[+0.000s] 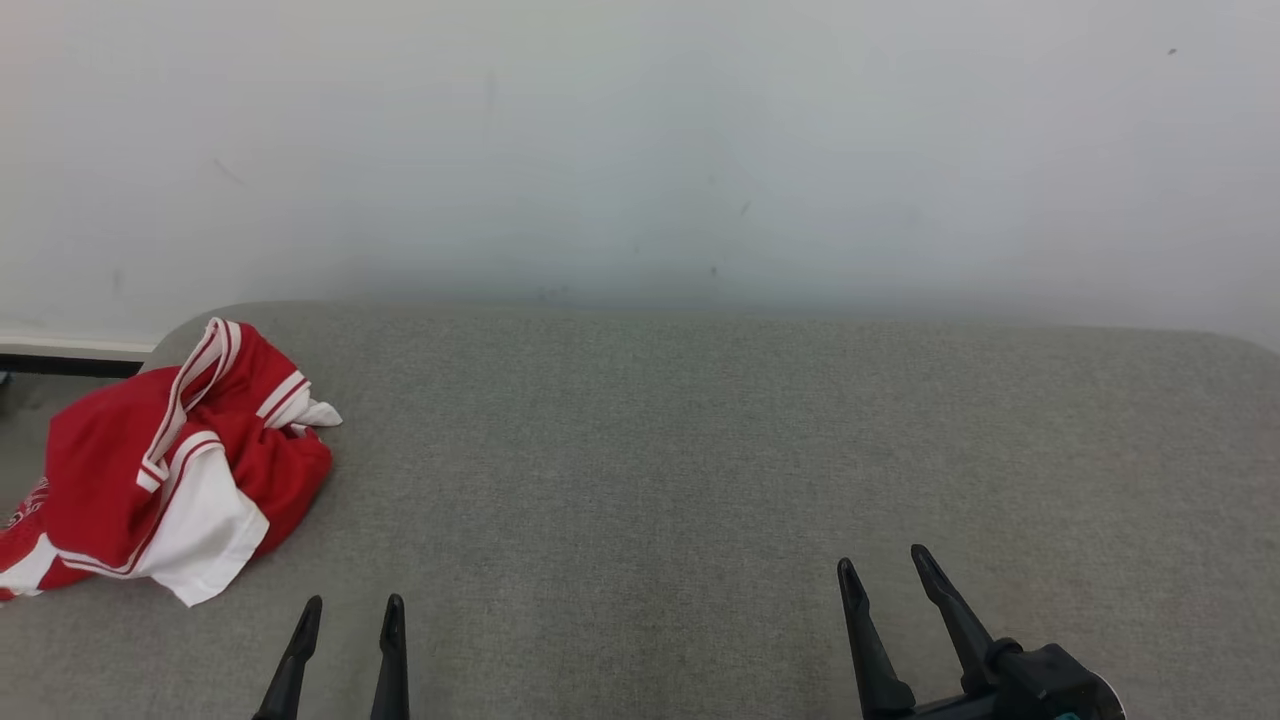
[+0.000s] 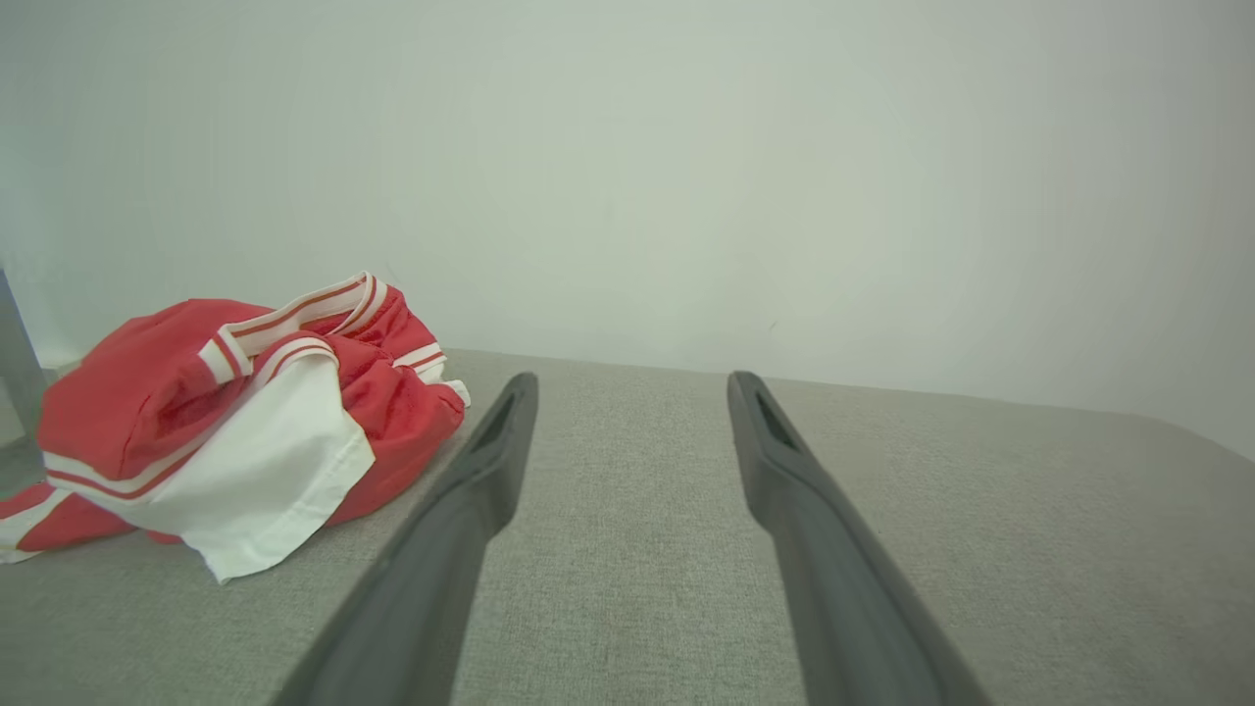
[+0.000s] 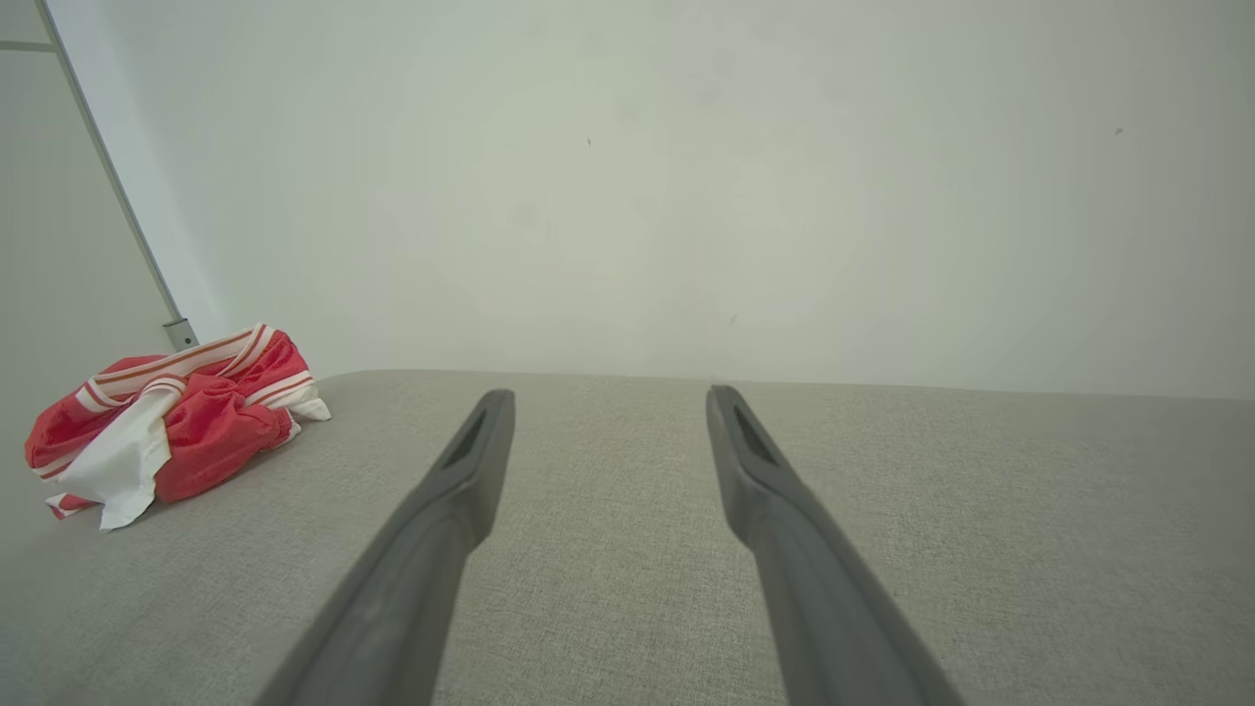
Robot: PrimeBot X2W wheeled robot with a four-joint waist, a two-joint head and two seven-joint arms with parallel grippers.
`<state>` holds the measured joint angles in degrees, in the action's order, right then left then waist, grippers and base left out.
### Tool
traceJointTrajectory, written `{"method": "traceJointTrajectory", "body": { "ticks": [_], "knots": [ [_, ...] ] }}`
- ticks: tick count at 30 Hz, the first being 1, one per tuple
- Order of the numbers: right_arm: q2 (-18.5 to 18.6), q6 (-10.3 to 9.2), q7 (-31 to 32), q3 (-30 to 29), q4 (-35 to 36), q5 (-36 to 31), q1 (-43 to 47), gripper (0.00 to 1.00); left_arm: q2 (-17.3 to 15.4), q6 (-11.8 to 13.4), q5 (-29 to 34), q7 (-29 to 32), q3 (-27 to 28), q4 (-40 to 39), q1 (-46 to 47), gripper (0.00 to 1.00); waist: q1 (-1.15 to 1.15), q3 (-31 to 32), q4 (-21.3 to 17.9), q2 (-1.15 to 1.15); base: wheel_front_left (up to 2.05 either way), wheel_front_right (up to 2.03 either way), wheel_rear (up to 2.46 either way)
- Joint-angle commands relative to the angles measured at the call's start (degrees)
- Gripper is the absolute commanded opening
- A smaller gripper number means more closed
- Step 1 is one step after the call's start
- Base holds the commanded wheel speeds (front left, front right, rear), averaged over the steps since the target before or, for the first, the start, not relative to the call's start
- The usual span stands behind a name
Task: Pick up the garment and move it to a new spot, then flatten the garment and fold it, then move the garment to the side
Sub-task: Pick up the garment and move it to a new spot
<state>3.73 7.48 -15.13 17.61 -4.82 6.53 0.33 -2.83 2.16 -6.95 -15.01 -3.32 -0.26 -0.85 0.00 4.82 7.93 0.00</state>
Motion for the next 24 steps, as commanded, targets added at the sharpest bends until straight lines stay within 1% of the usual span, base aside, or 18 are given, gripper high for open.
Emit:
{"method": "traceJointTrajectory", "body": {
  "ticks": [1,7,11,14,24],
  "knots": [
    [-0.1,0.02,-0.1,0.1,0.0,0.3,-0.1,1.00,-0.1,0.0,0.3,-0.2,0.2,-0.1,0.0,1.00,0.00,-0.2,1.9,0.00,0.00,0.00,0.00],
    [-0.1,0.02,-0.1,0.9,0.2,0.6,-0.2,1.00,-0.1,-0.2,0.8,-0.2,0.8,-0.2,0.2,1.00,0.00,-0.4,4.6,0.00,0.00,0.00,0.00],
    [0.1,0.02,-0.1,1.0,0.4,0.8,-0.3,1.00,-0.1,0.5,0.8,-0.2,0.9,-0.3,0.1,1.00,0.00,-0.3,6.3,0.00,0.00,0.00,0.00],
    [0.2,0.02,-0.1,1.7,0.6,1.5,0.1,1.00,-0.1,0.3,-0.1,-0.2,0.7,0.4,-0.4,1.00,0.00,-0.1,7.7,0.00,0.00,0.00,0.00],
    [0.2,0.02,-0.1,2.4,0.7,1.9,0.8,1.00,-0.1,0.6,0.6,-0.2,1.1,0.1,-0.5,1.00,0.00,0.3,12.3,0.00,0.00,0.00,0.00]
  ]
}}
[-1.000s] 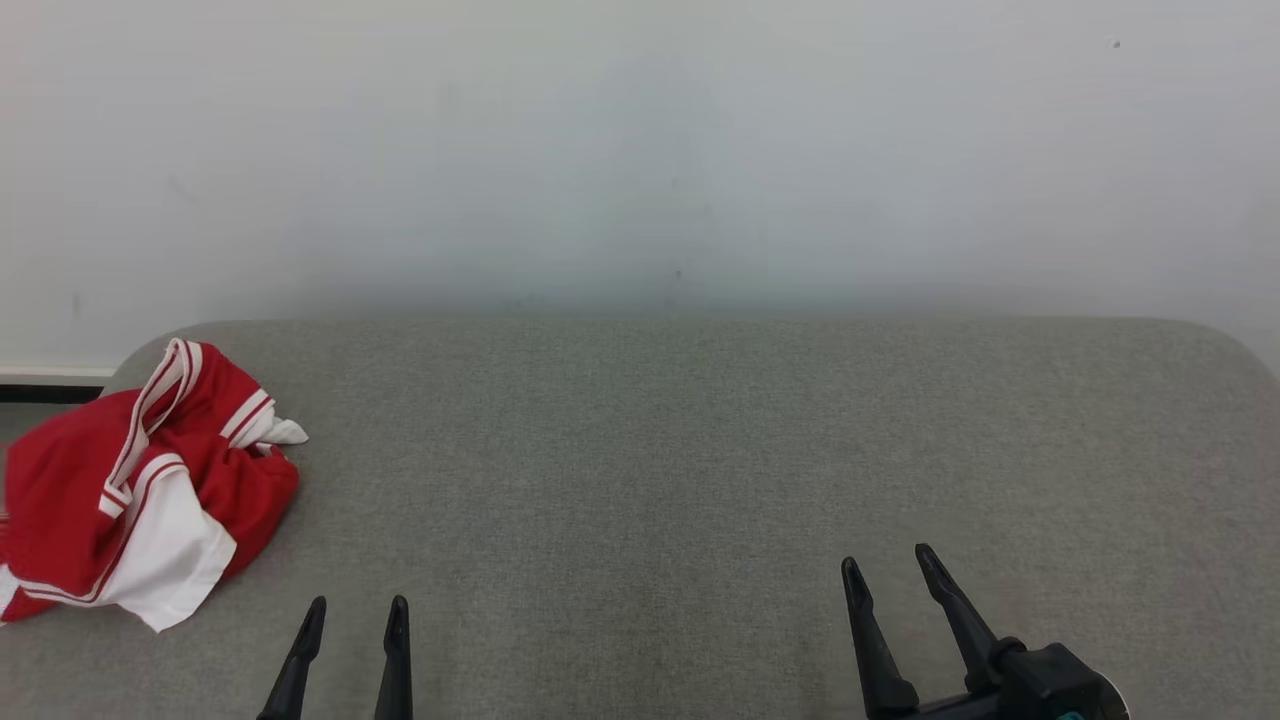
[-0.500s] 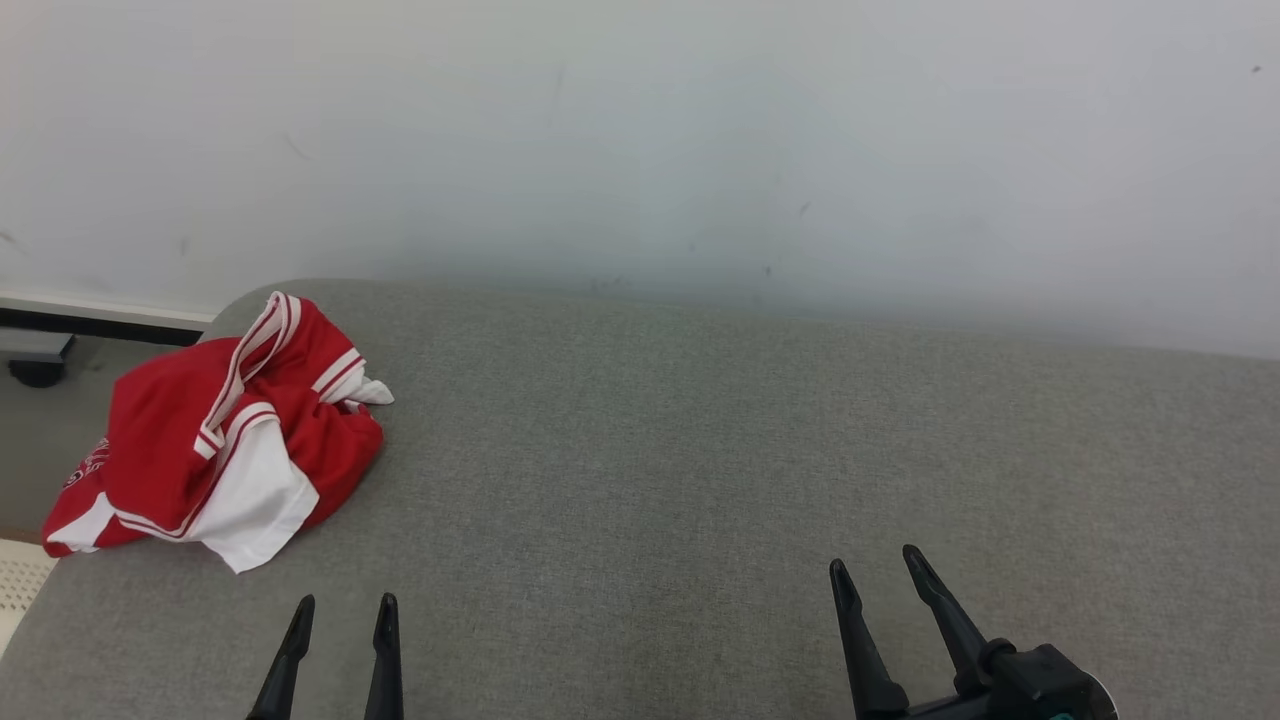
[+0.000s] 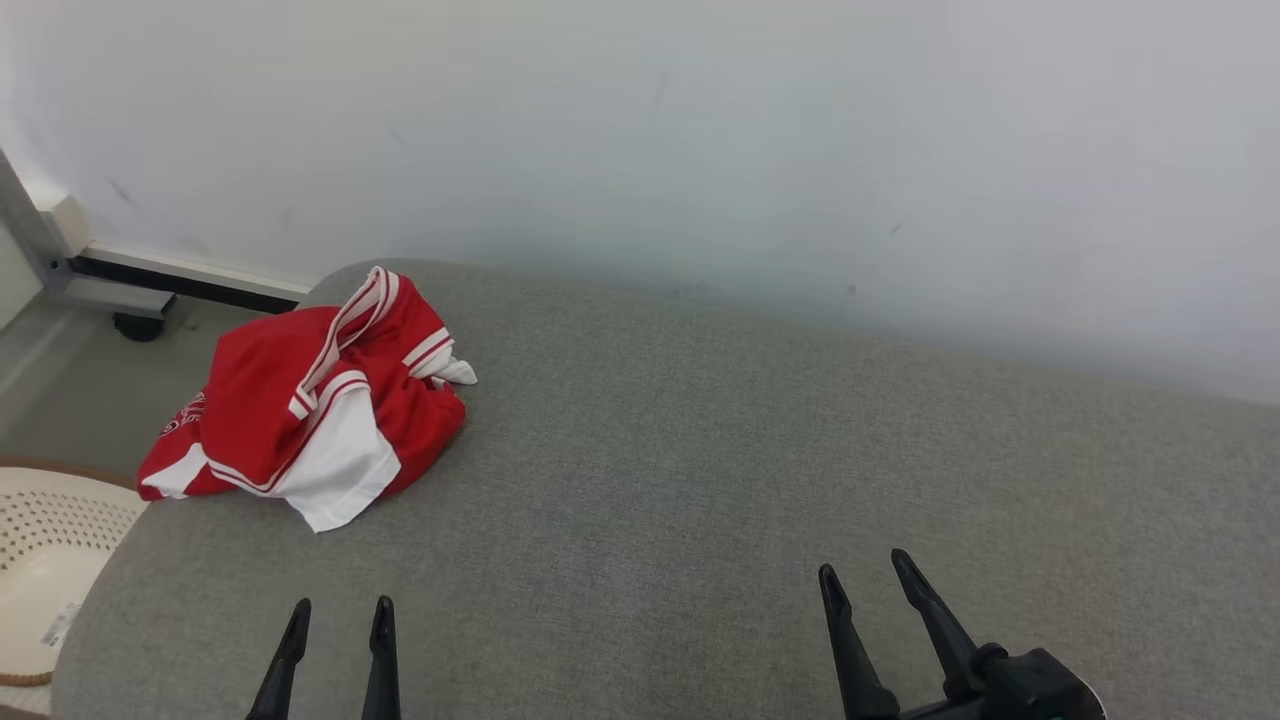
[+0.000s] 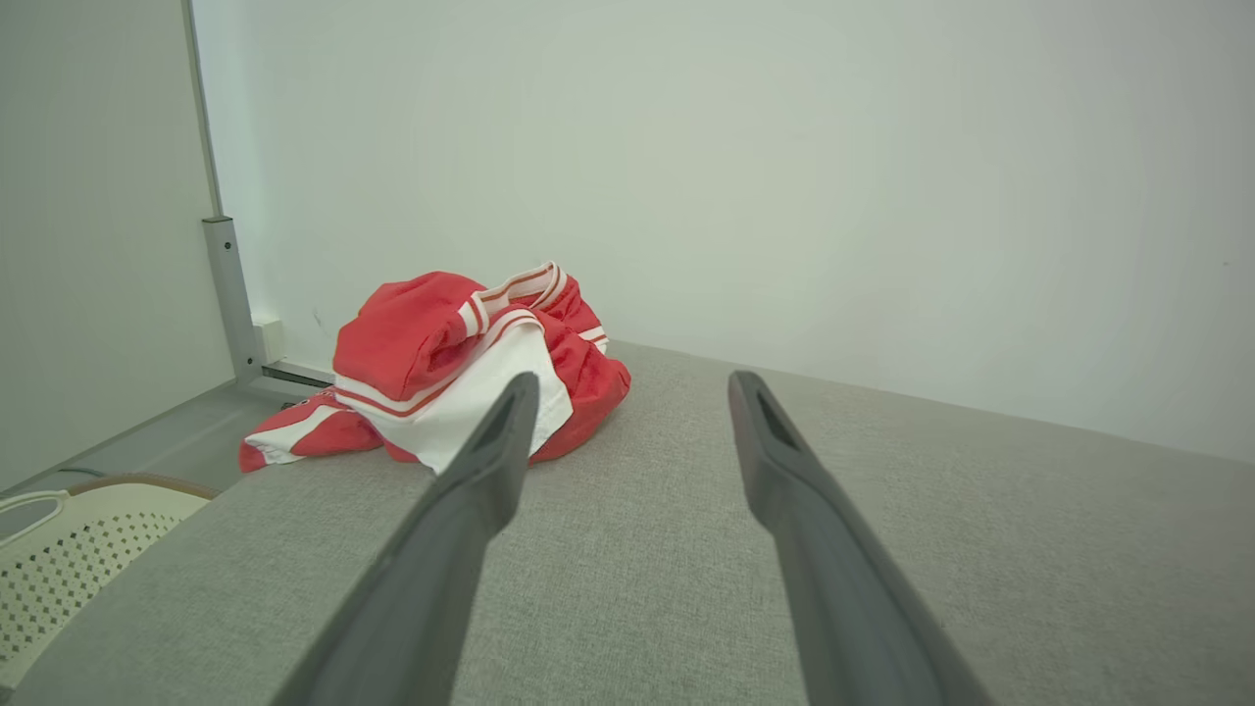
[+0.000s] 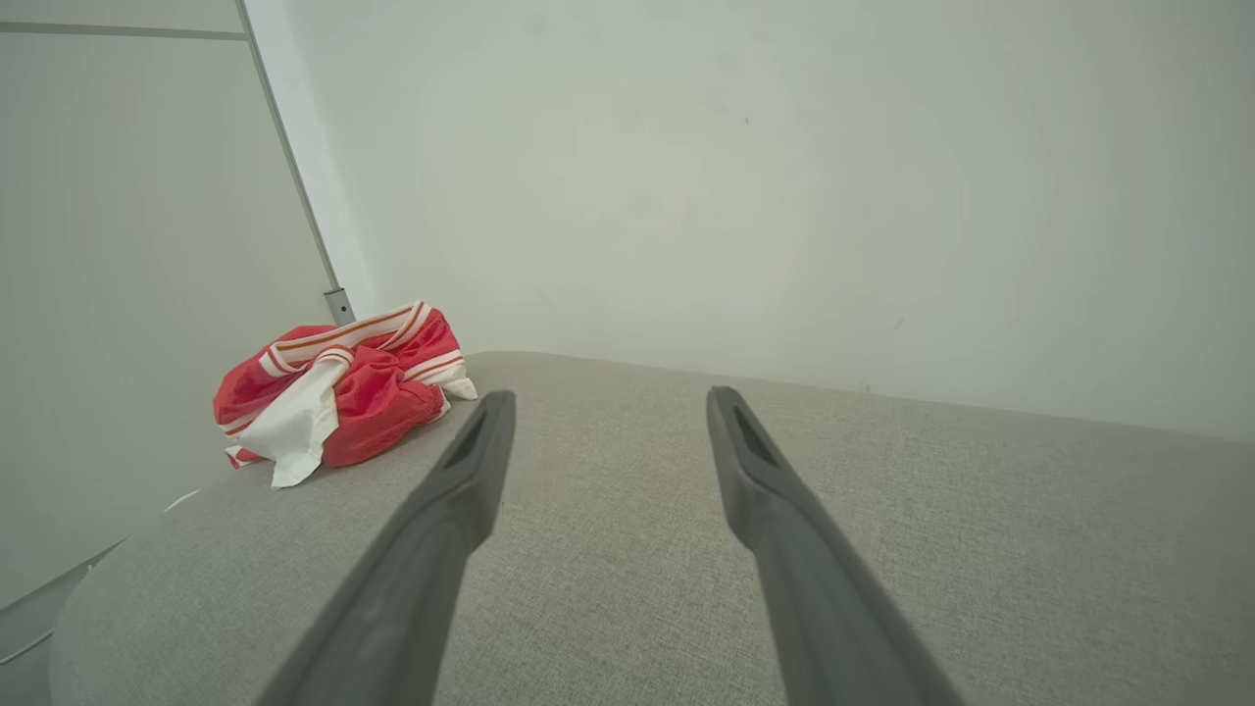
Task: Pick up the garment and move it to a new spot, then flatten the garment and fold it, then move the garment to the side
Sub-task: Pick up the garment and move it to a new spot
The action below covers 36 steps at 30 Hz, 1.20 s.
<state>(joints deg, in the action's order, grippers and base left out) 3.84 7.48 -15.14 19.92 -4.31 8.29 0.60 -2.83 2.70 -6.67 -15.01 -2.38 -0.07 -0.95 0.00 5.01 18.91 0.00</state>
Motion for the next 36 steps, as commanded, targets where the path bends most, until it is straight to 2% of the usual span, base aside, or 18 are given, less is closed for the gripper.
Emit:
{"method": "traceJointTrajectory", "body": {
  "ticks": [1,10,20,28,36],
  "knots": [
    [0.0,0.02,0.0,0.1,0.1,0.2,0.5,1.00,-0.1,0.1,0.4,-0.2,0.2,-0.1,-0.5,1.00,0.00,0.1,1.7,0.00,0.00,0.00,0.00],
    [-0.3,0.02,-0.1,-0.2,-0.1,0.2,0.5,1.00,-0.1,0.4,0.5,-0.2,0.7,-0.4,-0.6,1.00,0.00,-0.3,4.8,0.00,0.00,0.00,0.00],
    [-0.5,0.02,-0.1,0.1,-0.5,0.3,0.2,1.00,-0.1,0.4,0.5,-0.2,1.0,-0.4,-0.2,1.00,0.00,-1.1,5.9,0.00,0.00,0.00,0.00],
    [0.1,0.02,-0.1,0.6,-1.1,-0.4,-1.2,1.00,-0.1,0.6,-0.2,-0.2,2.4,1.0,1.6,1.00,0.00,-3.0,4.9,0.00,0.00,0.00,0.00],
    [2.0,0.02,-0.1,1.0,-1.5,-1.0,-2.7,1.00,0.0,-0.7,-1.1,-0.2,5.6,6.0,7.7,1.00,0.00,-6.9,3.0,0.00,0.00,0.00,0.00]
  ]
}}
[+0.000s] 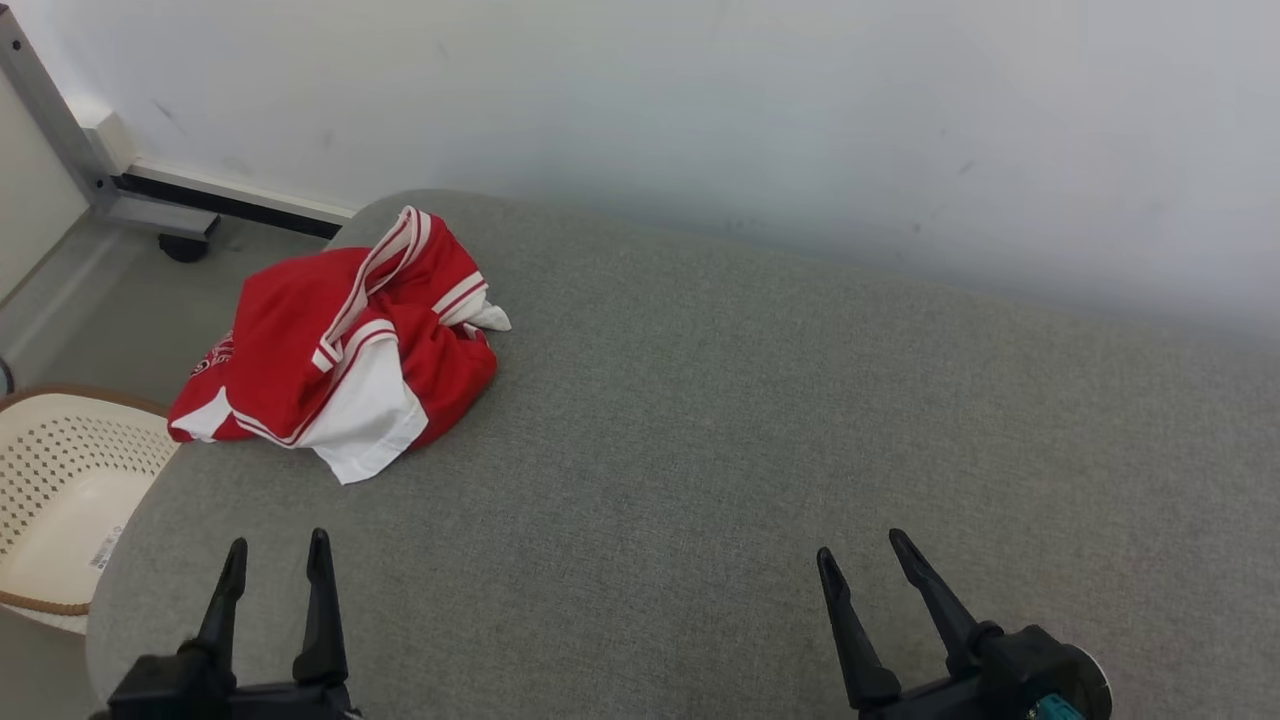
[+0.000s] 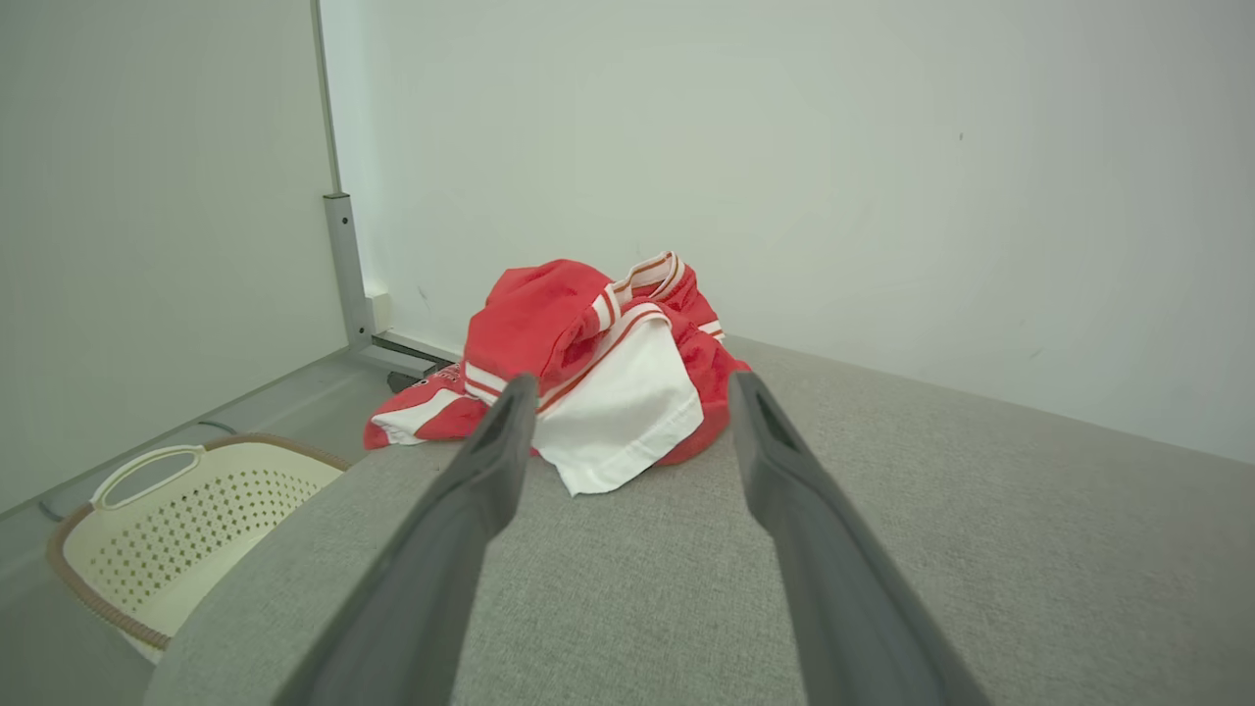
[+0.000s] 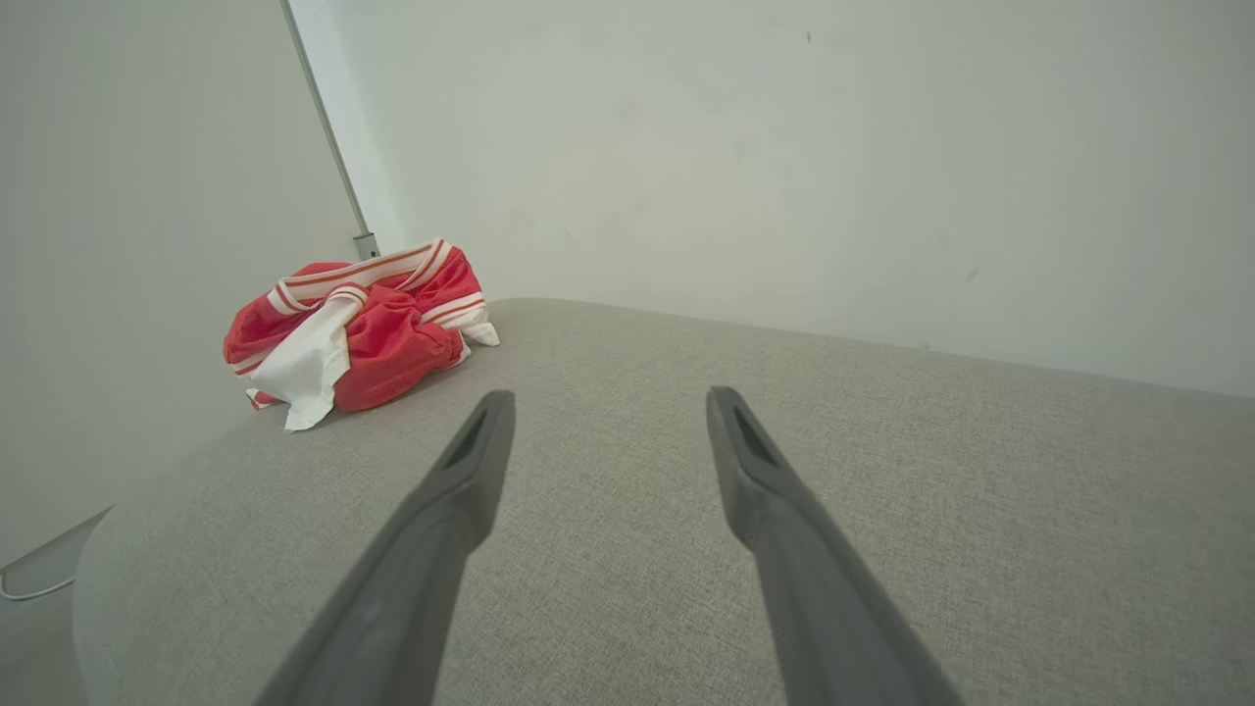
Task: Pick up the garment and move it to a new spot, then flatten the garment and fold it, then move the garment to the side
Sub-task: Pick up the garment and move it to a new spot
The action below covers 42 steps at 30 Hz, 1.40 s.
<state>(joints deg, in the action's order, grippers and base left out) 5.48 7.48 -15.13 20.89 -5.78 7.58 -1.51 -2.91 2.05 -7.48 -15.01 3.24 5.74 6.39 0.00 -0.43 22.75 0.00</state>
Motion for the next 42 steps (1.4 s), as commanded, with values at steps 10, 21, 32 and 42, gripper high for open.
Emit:
{"method": "traceJointTrajectory", "body": {
  "ticks": [10,21,32,42],
  "knots": [
    [4.0,0.02,-0.1,1.1,-0.1,-1.4,-6.2,1.00,-1.9,-3.1,-1.1,-0.2,4.8,14.8,17.8,1.00,0.00,-9.6,-3.1,0.00,0.00,0.00,0.00],
    [7.4,0.02,-0.1,1.3,-0.4,-1.9,-9.9,1.00,-6.9,-6.2,-1.4,1.7,4.3,37.7,41.6,1.00,0.00,-17.4,-4.9,0.00,0.00,0.00,0.00],
    [8.3,0.02,-0.1,1.4,-0.2,-2.1,-11.8,1.00,-10.7,-5.0,0.2,15.1,1.8,53.5,54.9,1.00,0.00,-20.7,-6.4,0.00,0.00,0.00,0.00],
    [8.1,0.02,-0.1,1.6,-0.6,-2.1,-13.4,1.00,-13.2,-5.2,0.5,25.7,0.1,62.4,59.5,1.00,0.00,-22.5,-7.6,0.00,0.00,0.00,0.00]
  ]
}}
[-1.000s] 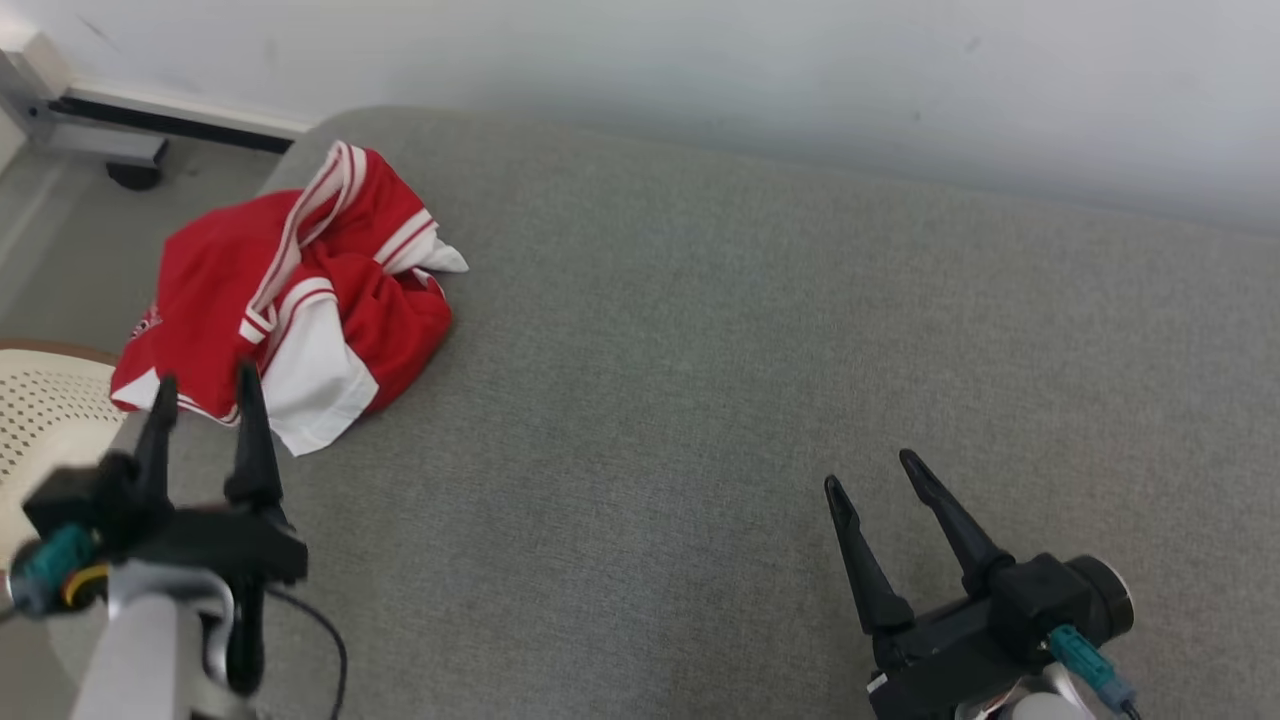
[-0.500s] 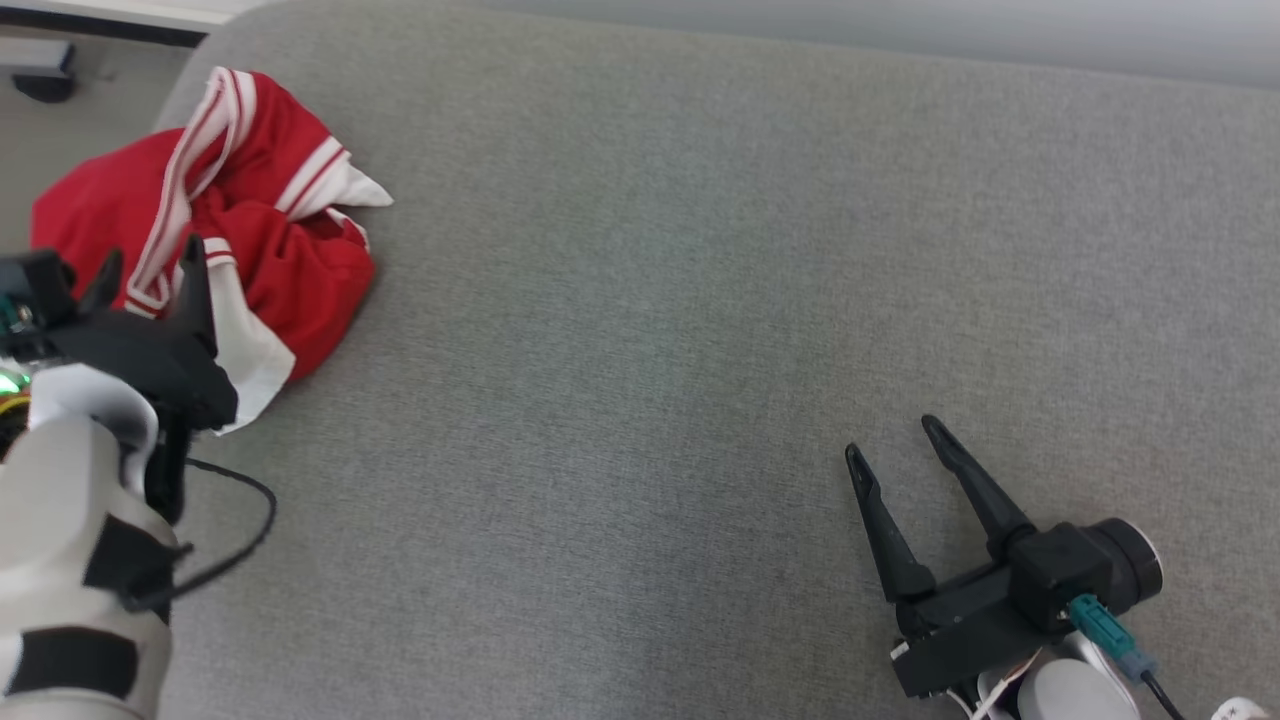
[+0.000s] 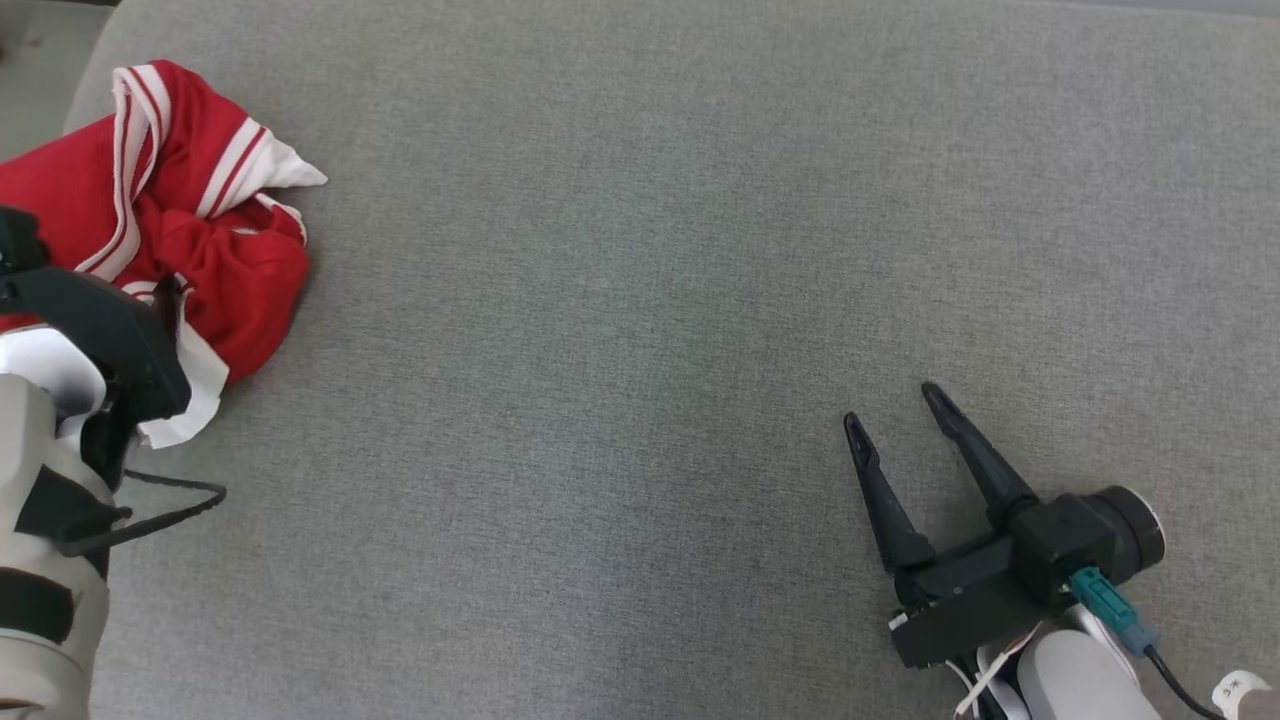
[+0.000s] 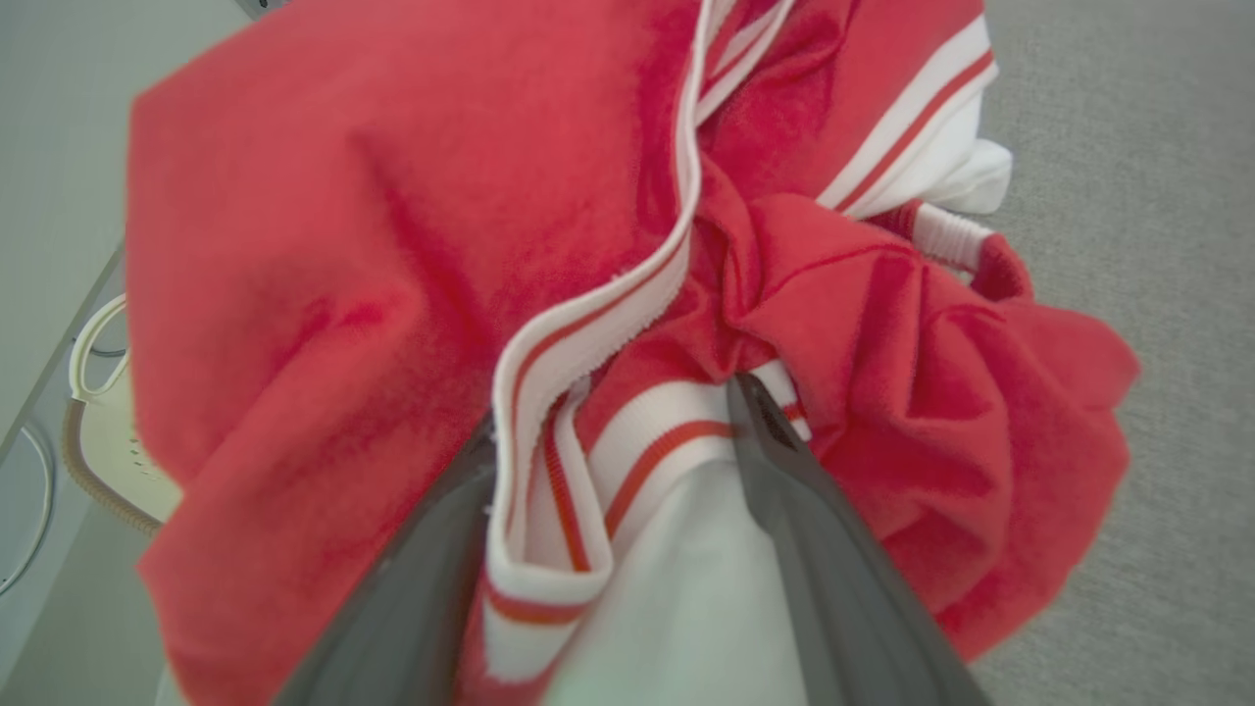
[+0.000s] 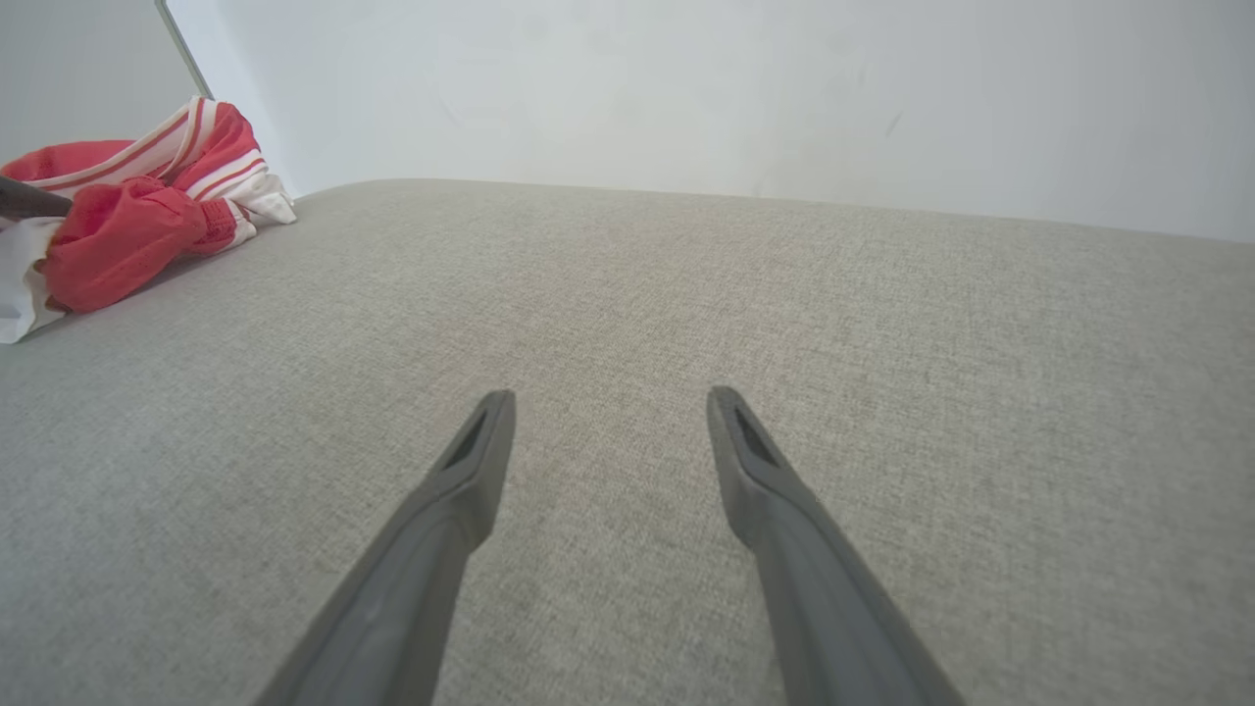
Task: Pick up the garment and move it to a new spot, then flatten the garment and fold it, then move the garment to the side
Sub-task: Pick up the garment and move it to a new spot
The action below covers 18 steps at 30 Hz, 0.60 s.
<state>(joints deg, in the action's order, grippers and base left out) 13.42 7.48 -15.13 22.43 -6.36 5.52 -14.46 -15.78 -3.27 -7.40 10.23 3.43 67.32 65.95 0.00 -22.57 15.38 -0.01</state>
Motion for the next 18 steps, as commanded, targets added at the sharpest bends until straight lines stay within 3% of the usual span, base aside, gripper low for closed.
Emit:
{"method": "traceJointTrajectory", "body": {
  "ticks": [1,5,6,7,18],
  "knots": [
    [0.1,0.02,-0.1,0.0,0.0,-0.1,-0.5,1.00,-0.4,0.0,0.2,0.9,-0.2,1.3,0.0,1.00,0.00,-0.4,-0.4,0.01,0.00,0.00,0.00],
    [-0.2,0.02,-0.1,-0.3,-0.1,-0.2,-1.1,1.00,-0.9,-0.2,-0.3,1.4,-0.3,2.6,-0.1,0.98,0.00,-0.8,-0.9,0.01,0.00,0.00,0.00],
    [-0.3,0.02,-0.1,-0.2,-0.1,-0.2,-1.2,1.00,-1.0,-0.7,-0.7,0.6,-0.2,2.6,-0.3,0.31,0.00,-0.9,-1.1,0.01,0.00,0.00,0.00],
    [-0.4,0.02,-0.1,-0.2,-0.1,-0.1,-1.3,1.00,-0.8,-1.1,-1.6,0.3,0.3,2.7,-0.7,0.00,0.00,-0.9,-1.3,0.01,0.00,0.00,0.00],
    [-2.2,0.02,-0.1,-0.6,0.5,1.0,0.0,1.00,-0.3,-4.1,-10.6,-11.1,5.5,-0.1,-4.9,0.00,0.00,2.1,-3.0,0.01,0.00,0.00,0.00]
  ]
}}
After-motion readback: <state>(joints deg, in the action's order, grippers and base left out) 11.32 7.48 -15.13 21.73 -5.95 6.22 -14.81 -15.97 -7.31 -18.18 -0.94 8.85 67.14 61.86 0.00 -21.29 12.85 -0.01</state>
